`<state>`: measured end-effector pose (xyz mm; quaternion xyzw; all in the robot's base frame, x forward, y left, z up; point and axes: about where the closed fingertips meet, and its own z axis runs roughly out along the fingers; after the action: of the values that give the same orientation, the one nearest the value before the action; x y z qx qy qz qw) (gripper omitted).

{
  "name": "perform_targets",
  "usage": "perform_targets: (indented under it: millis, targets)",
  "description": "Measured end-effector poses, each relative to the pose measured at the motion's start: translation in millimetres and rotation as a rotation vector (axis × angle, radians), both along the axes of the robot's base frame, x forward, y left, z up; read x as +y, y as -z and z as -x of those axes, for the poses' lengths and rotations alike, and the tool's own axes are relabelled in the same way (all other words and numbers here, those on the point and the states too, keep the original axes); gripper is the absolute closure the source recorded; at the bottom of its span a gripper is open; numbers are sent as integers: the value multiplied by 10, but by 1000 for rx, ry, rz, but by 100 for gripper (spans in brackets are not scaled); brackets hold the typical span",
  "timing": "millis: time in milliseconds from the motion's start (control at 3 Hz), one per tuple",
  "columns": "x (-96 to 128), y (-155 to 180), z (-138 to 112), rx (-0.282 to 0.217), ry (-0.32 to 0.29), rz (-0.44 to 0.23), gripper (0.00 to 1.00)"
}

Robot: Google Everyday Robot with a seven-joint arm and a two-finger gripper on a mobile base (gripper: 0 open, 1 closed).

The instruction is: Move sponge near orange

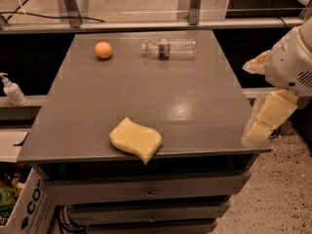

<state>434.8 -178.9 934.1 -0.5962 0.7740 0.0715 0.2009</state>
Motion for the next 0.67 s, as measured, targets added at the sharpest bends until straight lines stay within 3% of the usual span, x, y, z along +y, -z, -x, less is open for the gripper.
perform_targets:
  millis: [333,667]
  targets:
    - [460,63,38,30,8,-138,0]
    - [460,63,38,30,8,-138,0]
